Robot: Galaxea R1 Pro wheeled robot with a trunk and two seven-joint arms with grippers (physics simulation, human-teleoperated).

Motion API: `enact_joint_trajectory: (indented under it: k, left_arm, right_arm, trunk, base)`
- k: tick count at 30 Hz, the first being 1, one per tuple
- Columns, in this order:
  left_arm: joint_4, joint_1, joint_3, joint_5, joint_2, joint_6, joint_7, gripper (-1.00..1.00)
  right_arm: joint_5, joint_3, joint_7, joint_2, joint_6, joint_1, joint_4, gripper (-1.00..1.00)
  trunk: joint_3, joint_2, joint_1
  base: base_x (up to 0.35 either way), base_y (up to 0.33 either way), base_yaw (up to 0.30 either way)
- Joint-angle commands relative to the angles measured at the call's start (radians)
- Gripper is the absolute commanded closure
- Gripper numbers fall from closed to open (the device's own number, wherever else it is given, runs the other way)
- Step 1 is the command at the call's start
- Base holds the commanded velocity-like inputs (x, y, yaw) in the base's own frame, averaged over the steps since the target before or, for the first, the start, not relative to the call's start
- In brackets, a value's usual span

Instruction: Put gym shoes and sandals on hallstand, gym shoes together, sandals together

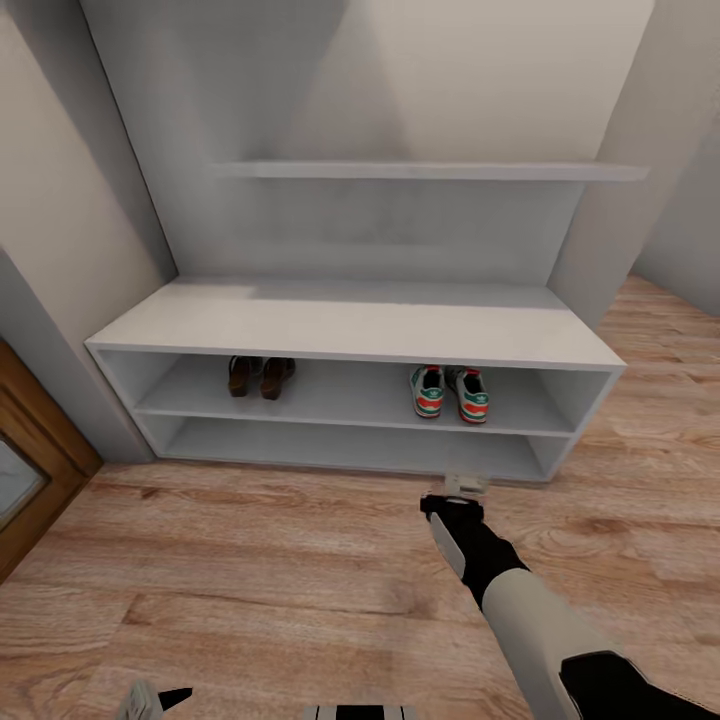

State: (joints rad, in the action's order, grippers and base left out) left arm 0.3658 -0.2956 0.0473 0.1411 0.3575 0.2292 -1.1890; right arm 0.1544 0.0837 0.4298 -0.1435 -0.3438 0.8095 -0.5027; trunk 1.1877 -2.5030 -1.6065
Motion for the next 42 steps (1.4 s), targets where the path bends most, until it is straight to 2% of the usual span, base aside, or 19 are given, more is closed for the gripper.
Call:
enact_joint_trajectory:
  k: [1, 6, 7, 9, 10, 14, 23, 24, 29, 30, 34, 37, 42]
  left_arm:
    - [-0.001, 0.000, 0.002, 0.000, 0.000, 0.006, -0.003, -1.00]
    - [-0.001, 0.000, 0.002, 0.000, 0.000, 0.006, -0.003, -1.00]
    - [-0.001, 0.000, 0.002, 0.000, 0.000, 0.006, -0.001, -1.00]
    - [-0.001, 0.000, 0.002, 0.000, 0.000, 0.006, 0.000, -1.00]
    - [-0.002, 0.000, 0.002, 0.000, 0.000, 0.006, 0.001, -1.00]
    - [-0.002, 0.000, 0.002, 0.001, 0.000, 0.006, 0.002, -1.00]
    - [-0.002, 0.000, 0.003, 0.001, 0.000, 0.005, 0.003, -1.00]
    - [-0.002, 0.000, 0.003, 0.002, 0.000, 0.005, 0.003, -1.00]
    - [-0.002, 0.000, 0.003, 0.003, 0.001, 0.005, 0.003, -1.00]
    - [-0.002, 0.000, 0.003, 0.004, 0.002, 0.005, 0.003, -1.00]
    - [-0.002, 0.000, 0.003, 0.004, 0.002, 0.005, 0.004, -1.00]
    - [-0.002, 0.000, 0.003, 0.005, 0.002, 0.004, 0.006, -1.00]
    - [-0.003, -0.001, 0.003, 0.005, 0.003, 0.004, 0.015, -1.00]
  right_arm:
    - [0.010, 0.008, -0.004, 0.001, 0.012, -0.005, 0.010, -1.00]
    - [0.010, 0.008, -0.064, -0.001, 0.072, -0.020, 0.068, -1.00]
    - [0.010, 0.008, -0.119, -0.002, 0.104, -0.025, 0.122, -1.00]
    - [0.010, 0.008, -0.155, -0.002, 0.122, -0.026, 0.151, -1.00]
    - [0.010, 0.008, -0.197, -0.002, 0.143, -0.027, 0.180, -1.00]
    - [0.009, 0.008, -0.295, -0.001, 0.199, -0.028, 0.237, -1.00]
    - [0.003, 0.008, -0.510, 0.002, 0.289, -0.029, 0.345, -1.00]
    - [-0.006, 0.009, -0.599, 0.010, 0.301, -0.029, 0.370, -1.00]
    - [-0.037, 0.010, -0.698, 0.043, 0.308, -0.036, 0.391, -1.00]
    - [-0.050, 0.010, -0.735, 0.060, 0.309, -0.044, 0.396, -1.00]
    - [-0.066, 0.010, -0.793, 0.097, 0.311, -0.063, 0.402, -1.00]
    - [-0.073, 0.010, -0.840, 0.144, 0.318, -0.091, 0.405, -1.00]
    - [-0.076, 0.010, -0.892, 0.183, 0.330, -0.116, 0.406, -1.00]
  trunk:
    - [-0.003, 0.000, 0.001]
    - [-0.023, 0.001, 0.003]
    - [-0.026, 0.001, 0.003]
    - [-0.034, 0.002, 0.004]
    - [-0.038, 0.002, 0.005]
    - [-0.054, 0.003, 0.006]
    - [-0.082, 0.066, 0.041]
    - [-0.085, 0.073, 0.045]
    - [-0.101, 0.108, 0.064]
    - [-0.104, 0.115, 0.068]
    - [-0.116, 0.143, 0.083]
    - [-0.126, 0.164, 0.095]
    - [-0.141, 0.199, 0.114]
  base:
    - [0.000, 0.000, 0.000]
    - [0.000, 0.000, 0.000]
    - [0.000, 0.000, 0.000]
    - [0.000, 0.000, 0.000]
    - [0.000, 0.000, 0.000]
    - [0.000, 0.000, 0.000]
    - [0.000, 0.000, 0.000]
    - [0.000, 0.000, 0.000]
    - [0.000, 0.000, 0.000]
    - [0.000, 0.000, 0.000]
    - [0.000, 0.000, 0.000]
    - [0.000, 0.000, 0.000]
    - [0.000, 0.000, 0.000]
